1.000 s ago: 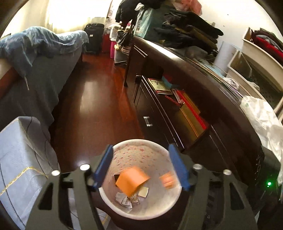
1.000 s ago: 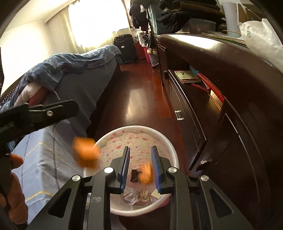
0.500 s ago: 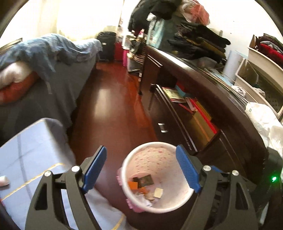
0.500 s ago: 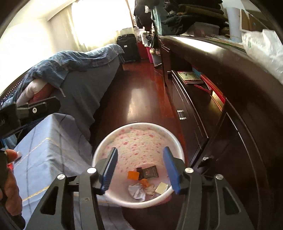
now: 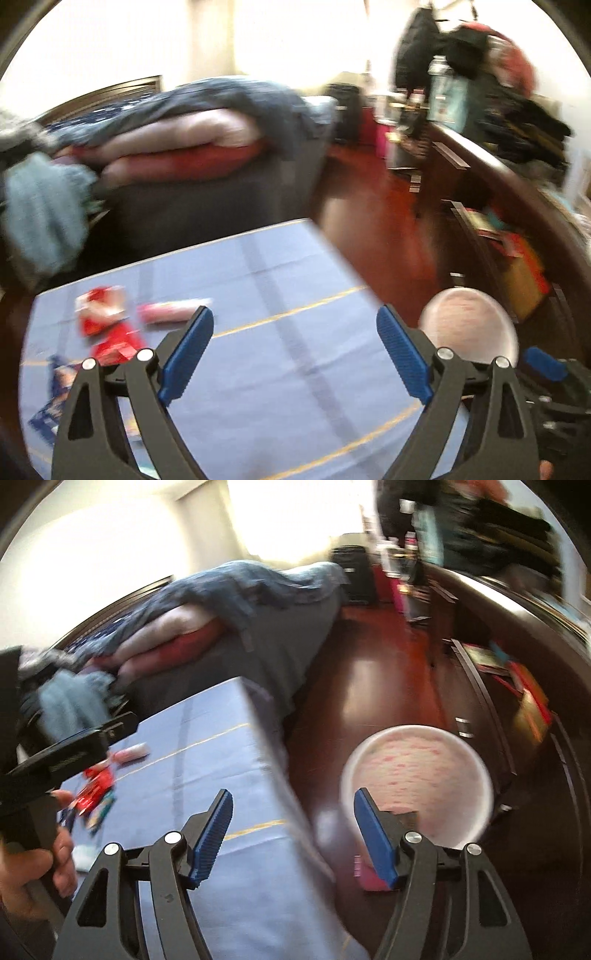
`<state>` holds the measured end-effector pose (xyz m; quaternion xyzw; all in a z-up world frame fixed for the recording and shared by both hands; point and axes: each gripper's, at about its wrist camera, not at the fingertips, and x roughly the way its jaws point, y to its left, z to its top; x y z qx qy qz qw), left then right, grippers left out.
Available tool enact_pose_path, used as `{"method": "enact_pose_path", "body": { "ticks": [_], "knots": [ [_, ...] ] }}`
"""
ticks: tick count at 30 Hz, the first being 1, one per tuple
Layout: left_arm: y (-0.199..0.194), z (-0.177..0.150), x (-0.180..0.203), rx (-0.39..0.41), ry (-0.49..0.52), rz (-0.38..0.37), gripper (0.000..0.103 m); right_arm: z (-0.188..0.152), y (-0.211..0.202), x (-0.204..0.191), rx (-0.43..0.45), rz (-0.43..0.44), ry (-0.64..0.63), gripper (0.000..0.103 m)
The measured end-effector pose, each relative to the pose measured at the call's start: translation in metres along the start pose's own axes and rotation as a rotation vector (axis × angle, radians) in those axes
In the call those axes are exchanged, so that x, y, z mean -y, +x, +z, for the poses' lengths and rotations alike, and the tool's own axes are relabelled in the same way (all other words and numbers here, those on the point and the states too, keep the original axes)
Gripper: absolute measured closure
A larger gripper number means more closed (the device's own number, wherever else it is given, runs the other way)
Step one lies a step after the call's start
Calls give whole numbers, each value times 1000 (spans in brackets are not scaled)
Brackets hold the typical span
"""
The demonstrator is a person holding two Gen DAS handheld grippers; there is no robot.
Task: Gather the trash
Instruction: 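Move both tools back over the table toward the remaining trash, then grasp the red-white paper cup with the left tool while the right tool grasps the pink glue stick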
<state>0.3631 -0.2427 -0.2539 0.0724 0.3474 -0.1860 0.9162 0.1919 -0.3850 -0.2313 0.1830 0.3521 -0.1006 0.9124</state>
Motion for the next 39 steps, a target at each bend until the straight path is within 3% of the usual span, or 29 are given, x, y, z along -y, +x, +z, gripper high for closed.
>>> {"method": "enact_pose_path", "body": {
  "ticks": [6, 11, 19, 25, 27, 29, 33, 39],
  "knots": [
    [15, -5, -102, -41, -136, 198, 12, -8, 11, -60, -34, 81, -106, 35],
    [43, 3, -168, -64, -210, 264, 12, -15, 27, -103, -66, 119, -181, 35],
    [109, 14, -212, -142, -217, 255, 11, -8, 54, -160, -79, 153, -275, 34],
    [134, 8, -222, -205, -260, 225, 13, 1, 80, -186, -110, 164, -294, 34],
    [135, 5, -227, -208, -271, 216, 17, 5, 88, -191, -120, 166, -289, 33],
    [137, 4, -231, -214, -275, 211, 36, 8, 96, -197, -125, 171, -281, 32],
    [130, 0, -233, -207, -290, 182, 37, 14, 113, -211, -130, 165, -279, 31],
    [103, -6, -252, -183, -325, 201, 37, 22, 140, -238, -133, 151, -277, 28]
  ]
}}
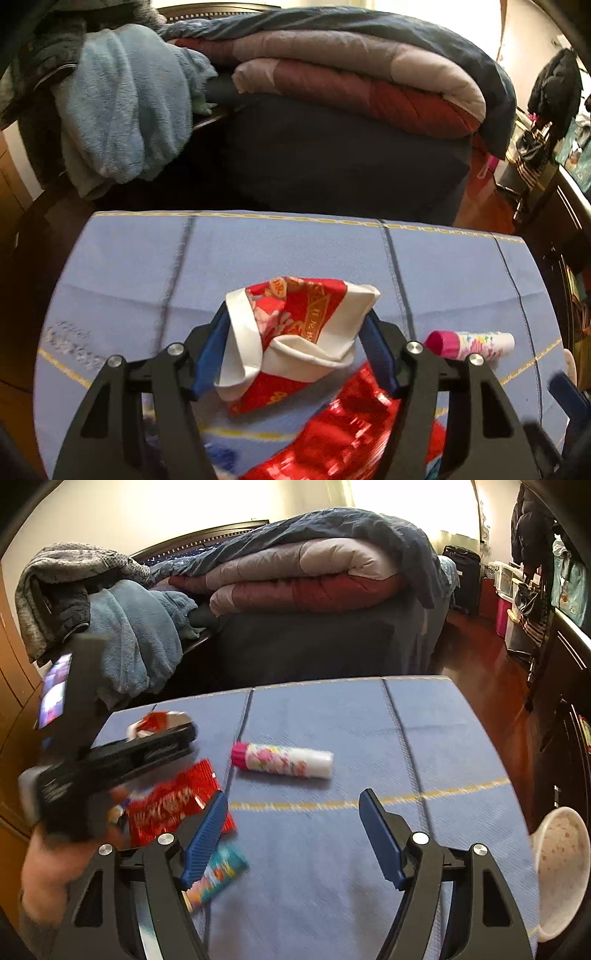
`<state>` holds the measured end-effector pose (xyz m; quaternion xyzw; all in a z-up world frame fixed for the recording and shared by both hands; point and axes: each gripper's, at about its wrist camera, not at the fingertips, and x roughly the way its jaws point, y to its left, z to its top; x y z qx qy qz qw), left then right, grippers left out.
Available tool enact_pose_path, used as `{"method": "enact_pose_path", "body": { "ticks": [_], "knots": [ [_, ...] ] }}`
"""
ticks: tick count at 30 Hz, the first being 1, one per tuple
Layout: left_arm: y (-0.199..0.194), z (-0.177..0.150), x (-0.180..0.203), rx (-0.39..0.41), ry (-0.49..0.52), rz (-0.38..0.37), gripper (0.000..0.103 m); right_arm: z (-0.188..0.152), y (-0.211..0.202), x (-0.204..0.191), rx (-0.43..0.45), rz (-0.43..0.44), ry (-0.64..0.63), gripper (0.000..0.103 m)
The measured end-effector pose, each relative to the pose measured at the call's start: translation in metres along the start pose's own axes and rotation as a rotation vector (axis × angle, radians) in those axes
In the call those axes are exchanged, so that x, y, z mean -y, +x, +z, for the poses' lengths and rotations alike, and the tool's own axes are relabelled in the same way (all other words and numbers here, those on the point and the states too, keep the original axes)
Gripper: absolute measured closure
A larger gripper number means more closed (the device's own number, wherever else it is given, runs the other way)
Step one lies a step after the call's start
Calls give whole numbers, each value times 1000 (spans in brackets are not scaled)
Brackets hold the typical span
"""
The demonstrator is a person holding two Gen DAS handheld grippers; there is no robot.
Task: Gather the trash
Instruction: 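Grasp the red-white paper cup with the left tool while the right tool grasps the pink glue stick, then carry the paper cup and glue stick over the pink bin and open both tools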
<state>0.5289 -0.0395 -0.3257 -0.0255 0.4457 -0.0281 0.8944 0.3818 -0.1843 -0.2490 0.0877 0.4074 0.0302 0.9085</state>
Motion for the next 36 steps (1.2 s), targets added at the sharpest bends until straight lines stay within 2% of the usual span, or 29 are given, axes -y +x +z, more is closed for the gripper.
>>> {"method": "enact_pose_path", "body": {
  "ticks": [4, 6, 10, 14, 19, 27, 36],
  "knots": [
    [-22, 0, -19, 33, -19, 6, 36, 10, 24, -13, -14, -23, 7, 25],
    [-35, 0, -28, 53, -28, 4, 36, 15, 36, -17, -21, -36, 16, 20],
    [-52, 2, -40, 86, -37, 0, 36, 25, 60, -26, -32, -122, 19, 14],
    [-64, 3, -45, 111, -33, -10, 36, 32, 74, -29, -47, -202, 5, 13],
    [-72, 3, -47, 125, -38, -29, 36, 31, 86, -29, -76, -233, -2, 15],
    [-86, -4, -42, 127, -29, -39, 36, 19, 65, -22, -76, -190, 4, 15],
    [-124, -33, -20, 146, -6, -69, 36, -12, -12, 7, -42, -129, 48, 15]
  ]
}}
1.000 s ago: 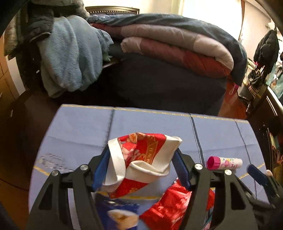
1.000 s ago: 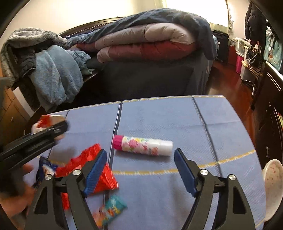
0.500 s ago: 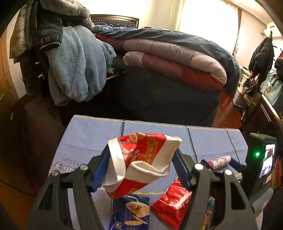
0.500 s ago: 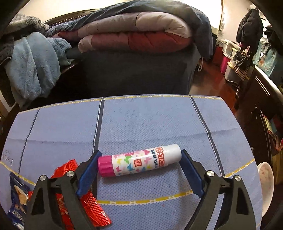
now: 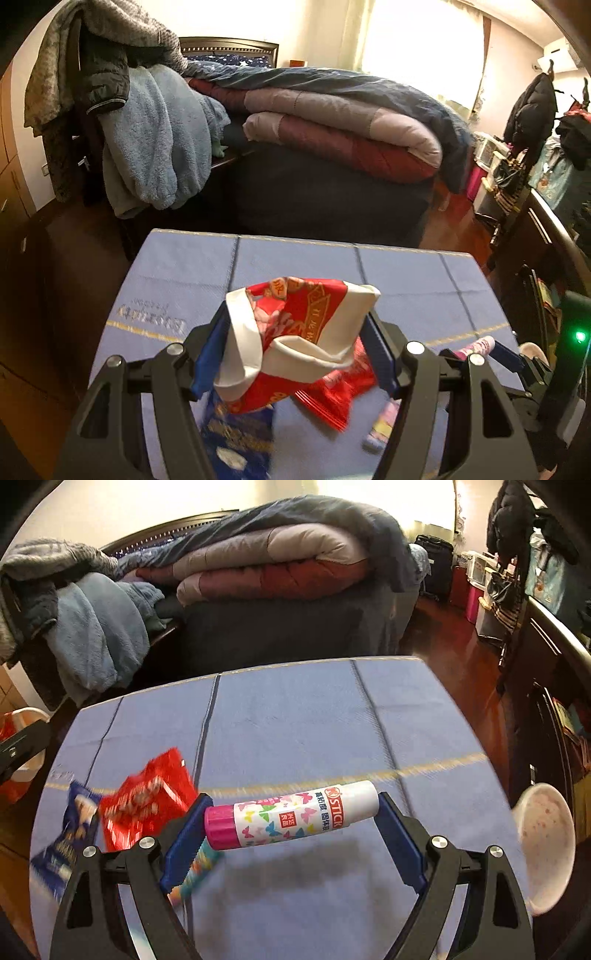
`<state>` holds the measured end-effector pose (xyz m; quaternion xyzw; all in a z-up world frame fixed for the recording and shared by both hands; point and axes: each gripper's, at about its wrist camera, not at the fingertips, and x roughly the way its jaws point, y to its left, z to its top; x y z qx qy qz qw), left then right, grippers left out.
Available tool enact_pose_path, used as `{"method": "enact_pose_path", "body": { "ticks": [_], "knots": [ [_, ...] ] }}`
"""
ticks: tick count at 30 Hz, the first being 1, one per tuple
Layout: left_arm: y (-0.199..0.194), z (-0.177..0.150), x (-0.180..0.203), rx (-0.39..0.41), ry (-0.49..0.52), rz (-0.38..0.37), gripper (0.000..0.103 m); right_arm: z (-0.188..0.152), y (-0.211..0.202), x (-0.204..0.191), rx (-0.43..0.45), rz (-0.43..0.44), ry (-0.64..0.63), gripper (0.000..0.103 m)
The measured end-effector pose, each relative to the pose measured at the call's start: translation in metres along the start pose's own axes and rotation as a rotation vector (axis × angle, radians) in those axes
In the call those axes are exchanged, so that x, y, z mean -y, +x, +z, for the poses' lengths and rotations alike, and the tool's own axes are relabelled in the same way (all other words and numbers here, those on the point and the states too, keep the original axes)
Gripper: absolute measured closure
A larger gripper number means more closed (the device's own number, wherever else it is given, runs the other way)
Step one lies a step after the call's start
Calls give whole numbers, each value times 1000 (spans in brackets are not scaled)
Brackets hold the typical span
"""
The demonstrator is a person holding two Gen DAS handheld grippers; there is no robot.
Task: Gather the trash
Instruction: 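Carry the paper cup and glue stick over the pink bin and open both tools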
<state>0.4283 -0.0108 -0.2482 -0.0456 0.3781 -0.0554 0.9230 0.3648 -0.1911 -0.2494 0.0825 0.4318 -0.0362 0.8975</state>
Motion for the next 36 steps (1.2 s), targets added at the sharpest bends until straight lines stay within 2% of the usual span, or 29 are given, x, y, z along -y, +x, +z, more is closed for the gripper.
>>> {"method": "enact_pose_path", "body": {
  "ticks": [5, 13, 19, 27, 36],
  "knots": [
    [-30, -18, 24, 15, 29, -42, 36, -20, -41, 25, 44, -3, 13, 15],
    [-73, -39, 70, 37, 77, -156, 36, -51, -94, 66, 103, -17, 65, 15],
    [-96, -49, 119, 42, 145, -252, 36, -71, -125, 101, 139, -43, 94, 15],
    [-111, -59, 193, 54, 257, -345, 36, -86, -154, 155, 184, -97, 179, 15],
    [-106, -75, 286, 45, 400, -465, 36, -101, -172, 231, 220, -201, 309, 15]
  ]
}}
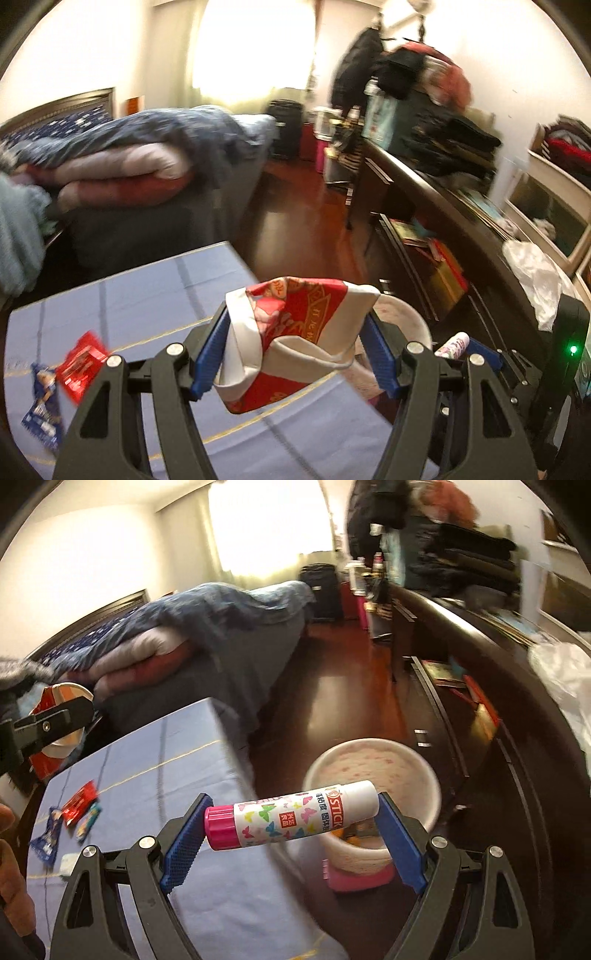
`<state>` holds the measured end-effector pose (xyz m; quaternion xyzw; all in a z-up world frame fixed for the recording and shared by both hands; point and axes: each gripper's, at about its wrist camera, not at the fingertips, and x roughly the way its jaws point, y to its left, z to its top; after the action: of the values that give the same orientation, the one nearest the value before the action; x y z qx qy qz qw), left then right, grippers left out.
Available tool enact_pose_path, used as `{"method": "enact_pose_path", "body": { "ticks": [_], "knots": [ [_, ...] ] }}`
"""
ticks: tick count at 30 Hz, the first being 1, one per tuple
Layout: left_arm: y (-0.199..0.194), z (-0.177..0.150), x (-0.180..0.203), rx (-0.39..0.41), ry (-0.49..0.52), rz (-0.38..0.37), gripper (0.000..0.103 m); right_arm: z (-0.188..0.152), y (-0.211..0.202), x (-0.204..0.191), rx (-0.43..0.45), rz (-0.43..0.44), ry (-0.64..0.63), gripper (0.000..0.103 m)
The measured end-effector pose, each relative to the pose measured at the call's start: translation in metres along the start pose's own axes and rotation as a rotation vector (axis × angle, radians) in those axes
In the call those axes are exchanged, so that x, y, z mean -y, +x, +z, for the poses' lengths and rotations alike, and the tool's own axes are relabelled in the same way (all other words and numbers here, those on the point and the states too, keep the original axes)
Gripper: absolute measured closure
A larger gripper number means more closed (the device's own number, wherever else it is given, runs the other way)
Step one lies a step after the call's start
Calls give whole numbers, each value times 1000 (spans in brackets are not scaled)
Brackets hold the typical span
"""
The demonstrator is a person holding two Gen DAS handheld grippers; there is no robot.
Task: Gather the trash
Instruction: 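Carry the paper cup and glue stick over the pink bin and open both tools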
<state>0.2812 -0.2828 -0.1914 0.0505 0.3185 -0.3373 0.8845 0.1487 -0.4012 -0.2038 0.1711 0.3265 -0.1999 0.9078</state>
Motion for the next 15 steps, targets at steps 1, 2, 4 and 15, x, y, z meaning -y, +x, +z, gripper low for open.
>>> {"method": "enact_pose_path", "body": {
  "ticks": [1, 2, 4, 15],
  "knots": [
    [6, 2, 8, -4, 15, -10, 36, 1, 0, 8, 3, -10, 8, 15],
    [13, 4, 17, -8, 31, -29, 36, 3, 2, 17, 8, -27, 19, 15],
    [28, 9, 32, -12, 52, -62, 36, 4, 5, 31, 14, -58, 35, 15],
    [134, 27, 102, -113, 122, -209, 36, 8, 56, 99, 16, -200, 74, 15]
  ]
}}
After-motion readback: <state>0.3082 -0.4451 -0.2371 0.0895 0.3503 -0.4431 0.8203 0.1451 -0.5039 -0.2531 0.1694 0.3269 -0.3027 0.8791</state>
